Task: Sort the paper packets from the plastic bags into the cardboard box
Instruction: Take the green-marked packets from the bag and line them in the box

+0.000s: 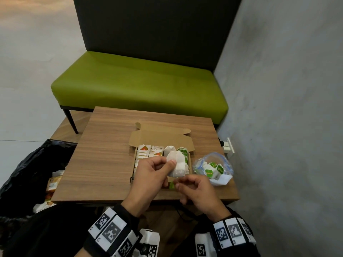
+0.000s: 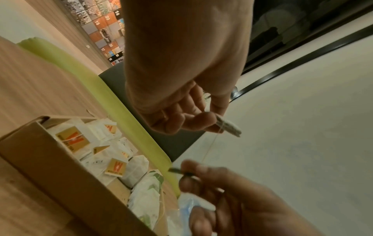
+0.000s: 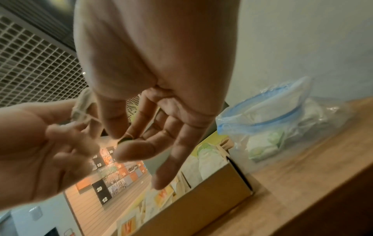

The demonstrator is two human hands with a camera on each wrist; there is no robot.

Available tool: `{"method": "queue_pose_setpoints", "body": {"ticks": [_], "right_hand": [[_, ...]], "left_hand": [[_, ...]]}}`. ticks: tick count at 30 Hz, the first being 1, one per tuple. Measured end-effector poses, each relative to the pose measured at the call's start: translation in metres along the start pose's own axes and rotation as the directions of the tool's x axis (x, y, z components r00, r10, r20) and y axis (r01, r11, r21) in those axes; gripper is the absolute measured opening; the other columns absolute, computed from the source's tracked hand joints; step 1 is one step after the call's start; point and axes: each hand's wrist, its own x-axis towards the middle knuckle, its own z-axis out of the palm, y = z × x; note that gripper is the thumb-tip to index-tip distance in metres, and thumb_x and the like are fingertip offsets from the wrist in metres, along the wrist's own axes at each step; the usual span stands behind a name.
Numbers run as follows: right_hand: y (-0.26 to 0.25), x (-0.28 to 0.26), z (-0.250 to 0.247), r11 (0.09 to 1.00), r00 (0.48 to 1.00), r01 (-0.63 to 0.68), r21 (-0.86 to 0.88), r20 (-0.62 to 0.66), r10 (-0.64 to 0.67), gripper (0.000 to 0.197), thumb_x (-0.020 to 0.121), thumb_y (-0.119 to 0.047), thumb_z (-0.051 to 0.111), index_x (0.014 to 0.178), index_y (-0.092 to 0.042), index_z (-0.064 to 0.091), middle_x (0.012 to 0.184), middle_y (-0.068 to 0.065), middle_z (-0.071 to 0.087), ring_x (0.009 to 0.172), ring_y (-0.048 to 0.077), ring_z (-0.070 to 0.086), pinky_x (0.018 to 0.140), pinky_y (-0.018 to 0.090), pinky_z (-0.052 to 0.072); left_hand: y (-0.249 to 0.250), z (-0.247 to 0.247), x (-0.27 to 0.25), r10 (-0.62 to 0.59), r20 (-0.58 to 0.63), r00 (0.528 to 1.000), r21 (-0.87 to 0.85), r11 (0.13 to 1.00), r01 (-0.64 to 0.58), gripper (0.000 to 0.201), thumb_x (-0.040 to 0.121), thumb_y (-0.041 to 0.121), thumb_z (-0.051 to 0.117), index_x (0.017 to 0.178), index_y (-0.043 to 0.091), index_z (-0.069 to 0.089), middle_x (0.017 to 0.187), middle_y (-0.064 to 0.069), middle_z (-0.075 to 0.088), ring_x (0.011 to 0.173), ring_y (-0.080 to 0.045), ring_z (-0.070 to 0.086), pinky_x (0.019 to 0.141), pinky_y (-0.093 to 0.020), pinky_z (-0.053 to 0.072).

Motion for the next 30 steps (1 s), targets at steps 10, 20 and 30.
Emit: {"method": "queue_pose_setpoints", "body": {"ticks": [10, 20, 30], "right_hand": [[-0.015, 0.001, -0.015, 0.964, 0.951, 0.039, 0.263, -0.306, 0.046, 0.016, 0.091, -0.005, 0.064, 0.103, -0.009, 0.074, 0.097, 0.016, 0.076, 0.091, 0.03, 0.073, 0.077, 0.042, 0.06], [-0.019, 0.004, -0.013, 0.902, 0.937, -0.002, 0.433, -0.314, 0.153, 0.013, 0.088, 0.0, 0.066, 0.1, -0.003, 0.068, 0.097, 0.021, 0.075, 0.086, 0.031, 0.072, 0.074, 0.04, 0.058], [-0.013, -0.002, -0.016, 0.966, 0.957, 0.216, 0.143, -0.225, -0.181, 0.02, 0.083, 0.018, 0.06, 0.084, 0.002, 0.071, 0.095, 0.018, 0.075, 0.095, 0.031, 0.072, 0.081, 0.034, 0.058]], "left_hand": [[-0.016, 0.011, -0.015, -0.051, 0.158, 0.986, 0.335, 0.942, -0.005, 0.01, 0.091, 0.025, 0.068, 0.091, 0.023, 0.078, 0.076, 0.017, 0.072, 0.069, 0.005, 0.062, 0.061, -0.009, 0.044], [-0.017, 0.021, -0.01, -0.114, 0.124, 0.986, 0.384, 0.921, 0.058, 0.012, 0.092, 0.024, 0.068, 0.083, 0.021, 0.075, 0.068, 0.002, 0.068, 0.056, -0.002, 0.057, 0.056, -0.023, 0.051], [-0.015, 0.021, -0.008, -0.242, 0.092, 0.966, 0.275, 0.938, 0.209, 0.025, 0.089, 0.016, 0.068, 0.078, -0.006, 0.071, 0.07, -0.011, 0.063, 0.059, -0.011, 0.056, 0.05, -0.018, 0.045]]}}
